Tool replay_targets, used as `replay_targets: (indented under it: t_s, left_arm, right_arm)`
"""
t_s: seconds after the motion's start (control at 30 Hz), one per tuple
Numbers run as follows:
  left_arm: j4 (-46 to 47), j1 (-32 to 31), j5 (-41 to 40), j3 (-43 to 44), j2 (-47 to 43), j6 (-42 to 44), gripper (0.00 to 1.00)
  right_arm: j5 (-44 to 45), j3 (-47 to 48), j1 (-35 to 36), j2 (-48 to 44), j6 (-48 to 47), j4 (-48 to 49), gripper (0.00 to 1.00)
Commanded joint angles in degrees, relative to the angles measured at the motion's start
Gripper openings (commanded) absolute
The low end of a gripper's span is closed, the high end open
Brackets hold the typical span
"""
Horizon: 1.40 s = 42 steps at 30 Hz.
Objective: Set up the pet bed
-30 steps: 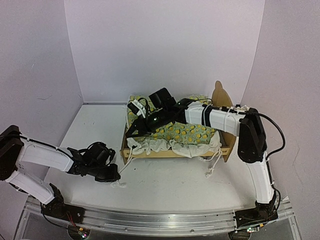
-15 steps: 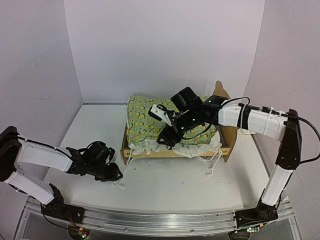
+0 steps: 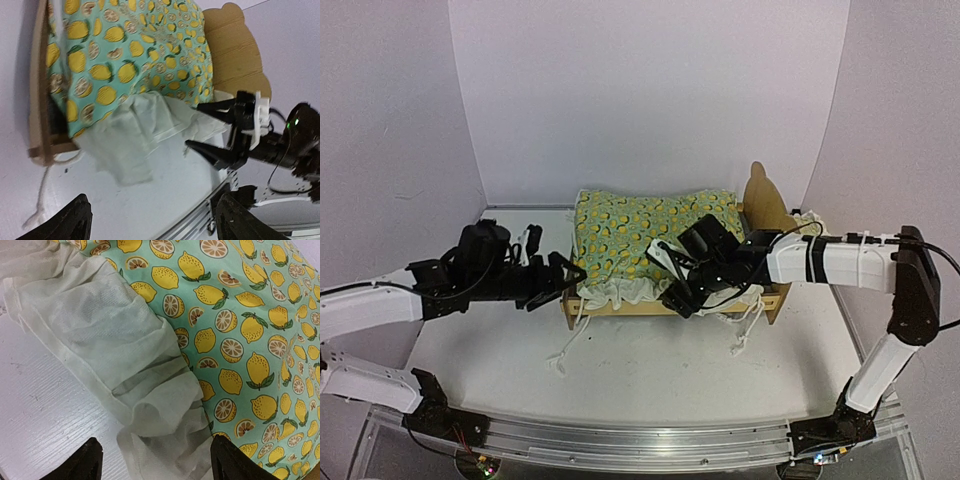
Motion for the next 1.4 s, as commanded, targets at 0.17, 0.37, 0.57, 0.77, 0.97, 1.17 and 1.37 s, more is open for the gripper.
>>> replay_targets:
  t_s: [0.17,0.37,0.57,0.77,0.97,1.17,1.37]
  left_arm:
    - [1.9,1.1,3.6,15.8,18.6,-11.2,0.87]
    - [-8.9,1.1,-0.9,19.1,19.8,-13.4,0.83]
    - [-9.9,0.0,6.3,20.6,23.5,-13.7,0.82]
    - [-10.5,-0.4,8.2,21.2,25.4,-11.2,0.76]
    - [-10.6,-0.3,6.0,20.7,26.0,-9.4,0.25]
    - [-14.2,0.5,-3.0,19.9,22.9,-2.6,0.00]
    - [-15.5,1.5,-6.5,16.4,21.5,1.3,0.00]
  right_arm:
    - [3.5,-2.1,1.6,-2.0,2.6,9.1,0.73]
    - [2.1,-1.7,1.7,0.2,2.8,10.9,0.66]
    - [4.2,-1.2,2.0,2.4,3.6,11.2,0.54]
    - [2.9,-2.0,2.0,2.3,3.6,11.2,0.35]
    - [1.7,-3.9,2.0,0.5,3.8,10.1,0.13]
    - [-1.2,-8.0,1.9,-3.9,3.9,4.6,0.00]
    - [-3.4,-11.8,1.9,-8.9,9.7,-2.9,0.04]
